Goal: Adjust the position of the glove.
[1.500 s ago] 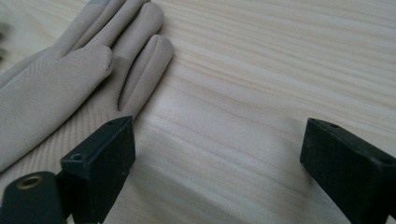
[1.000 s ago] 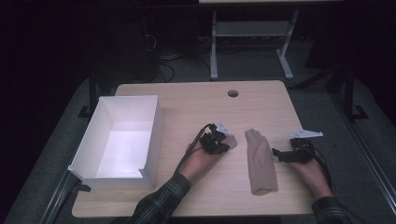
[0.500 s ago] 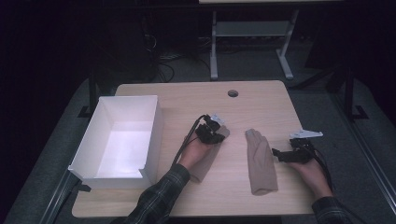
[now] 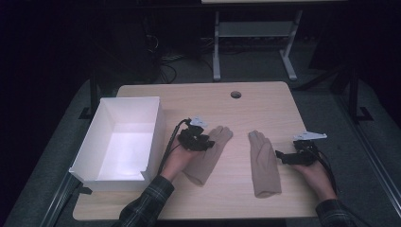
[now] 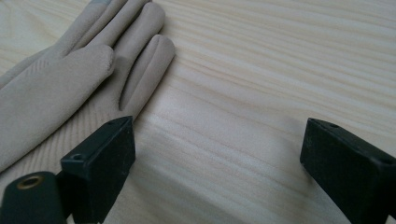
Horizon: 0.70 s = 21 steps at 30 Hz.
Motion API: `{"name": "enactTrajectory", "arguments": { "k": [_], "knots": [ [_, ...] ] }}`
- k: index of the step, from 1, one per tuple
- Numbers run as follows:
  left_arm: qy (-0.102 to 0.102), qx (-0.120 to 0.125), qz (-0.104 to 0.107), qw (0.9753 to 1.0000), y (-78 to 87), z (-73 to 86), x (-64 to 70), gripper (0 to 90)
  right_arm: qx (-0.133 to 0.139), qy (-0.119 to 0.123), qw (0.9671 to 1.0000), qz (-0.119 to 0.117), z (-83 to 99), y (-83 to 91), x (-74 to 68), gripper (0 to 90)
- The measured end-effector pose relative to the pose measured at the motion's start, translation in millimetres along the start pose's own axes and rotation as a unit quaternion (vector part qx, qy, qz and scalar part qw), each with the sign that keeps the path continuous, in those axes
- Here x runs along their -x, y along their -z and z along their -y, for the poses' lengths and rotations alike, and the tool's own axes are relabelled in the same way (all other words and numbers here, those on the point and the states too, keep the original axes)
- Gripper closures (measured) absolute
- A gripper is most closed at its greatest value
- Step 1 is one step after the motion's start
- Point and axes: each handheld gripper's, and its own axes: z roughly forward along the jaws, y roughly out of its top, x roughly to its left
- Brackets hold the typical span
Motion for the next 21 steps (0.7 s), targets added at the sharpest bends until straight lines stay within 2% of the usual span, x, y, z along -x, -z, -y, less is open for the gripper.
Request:
{"name": "enactTrajectory", "arguments": {
  "k": [1,4,5,6,10,15,21],
  "knots": [
    [0.001,0.001,-0.013,0.9999,7.0,6.9,-2.1,58.1,0.000,0.000,1.0000,0.000,0.0,0.0,0.0,9.7],
    [0.014,0.002,-0.029,0.9995,13.0,17.1,-4.8,58.1,0.000,0.000,1.0000,0.000,0.0,0.0,0.0,9.7],
    [0.014,0.002,-0.029,0.9995,13.0,17.1,-4.8,58.1,0.000,0.000,1.0000,0.000,0.0,0.0,0.0,9.7],
    [0.019,-0.001,-0.037,0.9992,13.9,22.8,-5.5,58.1,0.000,0.000,1.0000,0.000,0.0,0.0,0.0,9.7],
    [0.021,-0.010,-0.055,0.9982,11.4,28.3,-4.9,56.2,0.000,0.000,1.0000,0.000,0.0,0.0,0.0,9.7],
    [0.031,-0.019,-0.070,0.9969,3.2,31.6,-9.0,56.0,0.000,0.000,1.0000,0.000,0.0,0.0,0.0,9.7],
    [0.033,-0.036,-0.070,0.9964,-2.9,35.2,-10.8,57.9,0.000,0.000,1.0000,0.000,0.0,0.0,-0.1,9.7]
  ]
}}
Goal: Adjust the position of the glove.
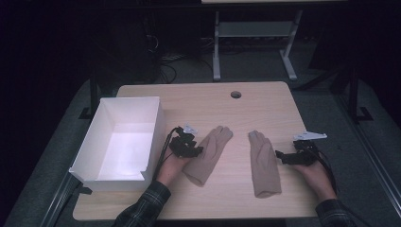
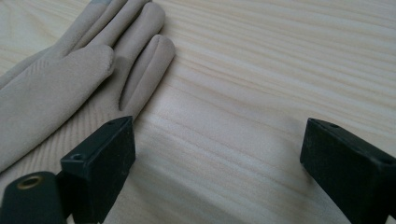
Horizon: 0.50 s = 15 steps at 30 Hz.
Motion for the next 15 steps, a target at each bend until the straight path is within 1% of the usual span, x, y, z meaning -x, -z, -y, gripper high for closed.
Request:
{"name": "enactTrajectory", "arguments": {
  "k": [2,4,6,7,10,12,13,14,15],
  "knots": [
    [-0.002,-0.005,0.000,1.0000,-1.6,1.1,0.0,59.7,0.000,0.000,1.0000,0.000,-0.1,0.0,0.0,9.7],
    [-0.002,-0.004,0.004,1.0000,-2.3,1.6,0.2,61.5,0.000,0.000,1.0000,0.000,-0.1,0.0,0.0,9.7],
    [-0.002,-0.004,0.007,1.0000,-2.3,1.6,0.2,65.6,0.000,0.000,1.0000,0.000,-0.1,0.0,0.0,9.7],
    [-0.003,-0.006,0.015,0.9999,-2.0,1.7,-0.2,68.3,0.000,0.000,1.0000,0.000,-0.1,0.0,0.0,9.7],
    [0.003,-0.005,0.031,0.9995,-2.7,1.9,-0.2,77.5,0.000,0.001,1.0000,-0.001,-0.1,0.0,-0.1,9.7],
    [0.005,-0.006,0.037,0.9993,-2.6,1.6,-0.5,82.5,0.000,0.004,1.0000,-0.002,-0.1,-0.1,0.0,10.0],
    [0.005,-0.006,0.037,0.9993,-2.6,1.6,-0.5,83.8,0.000,0.004,1.0000,-0.002,-0.1,-0.1,0.0,10.0],
    [0.010,-0.009,0.043,0.9990,-1.8,0.8,-0.7,84.4,0.001,0.007,1.0000,-0.004,0.0,-0.1,-0.1,10.1],
    [0.018,-0.006,0.050,0.9986,-1.6,0.7,-0.7,84.8,0.001,0.008,1.0000,-0.005,-0.1,0.0,-0.1,10.1]
  ]
}}
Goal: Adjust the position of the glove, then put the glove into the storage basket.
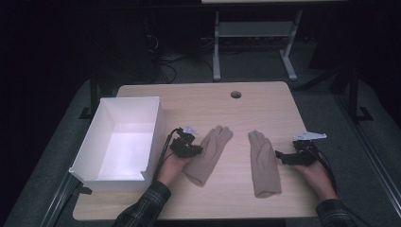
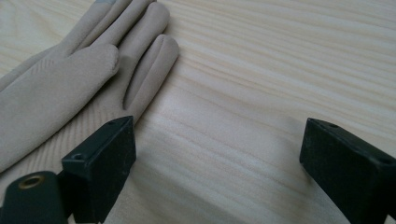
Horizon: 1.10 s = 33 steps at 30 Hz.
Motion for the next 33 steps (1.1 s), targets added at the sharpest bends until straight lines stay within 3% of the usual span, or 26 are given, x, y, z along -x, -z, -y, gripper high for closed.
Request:
{"name": "enactTrajectory", "arguments": {
  "k": [4,11,14,21,33],
  "knots": [
    [0.015,0.020,0.021,0.9995,4.7,-2.1,-0.2,84.9,0.006,0.004,1.0000,-0.004,0.8,1.6,-1.0,17.5],
    [0.017,0.049,0.039,0.9979,13.8,-8.1,6.1,85.0,0.020,0.021,0.9989,-0.036,-4.9,16.4,-9.5,74.2],
    [0.016,0.054,0.042,0.9975,15.3,-9.4,7.8,85.0,0.010,0.030,0.9977,-0.060,-7.4,21.0,-15.2,89.0],
    [0.015,0.058,0.046,0.9972,17.4,-10.3,8.2,84.9,-0.019,0.044,0.9932,-0.106,-5.6,21.8,-23.4,90.0],
    [0.018,0.074,0.058,0.9954,20.9,-15.1,12.0,85.0,-0.031,0.052,0.9886,-0.138,-7.1,14.6,-33.7,90.0]
  ]
}}
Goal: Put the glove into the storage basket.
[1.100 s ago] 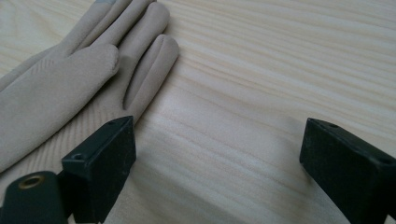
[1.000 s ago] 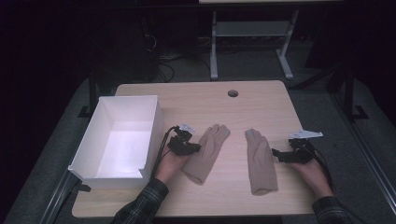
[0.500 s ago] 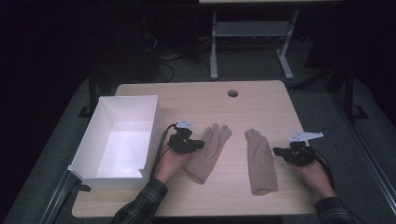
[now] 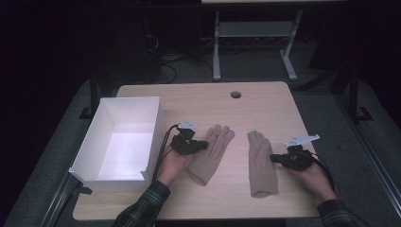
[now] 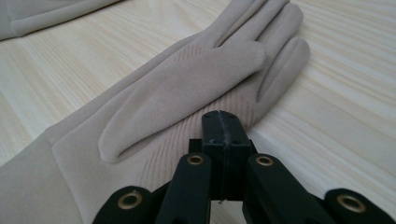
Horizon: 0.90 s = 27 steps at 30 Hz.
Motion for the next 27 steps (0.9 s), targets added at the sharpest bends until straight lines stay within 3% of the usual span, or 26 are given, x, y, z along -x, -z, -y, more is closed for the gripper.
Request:
{"name": "enactTrajectory", "arguments": {
  "k": [7,19,27],
  "knots": [
    [-0.005,0.009,0.008,0.9999,-0.2,-5.0,5.7,85.0,-0.001,0.012,0.9998,-0.013,-7.5,-9.6,-10.2,90.0],
    [-0.006,0.016,0.042,0.9990,-2.9,-9.2,19.6,85.0,-0.002,0.023,0.9991,-0.036,-15.9,-21.7,-26.0,90.0],
    [-0.019,0.018,0.057,0.9980,-3.9,-12.7,31.6,85.0,-0.001,0.029,0.9986,-0.043,-18.3,-25.8,-31.7,90.0]
  ]
}}
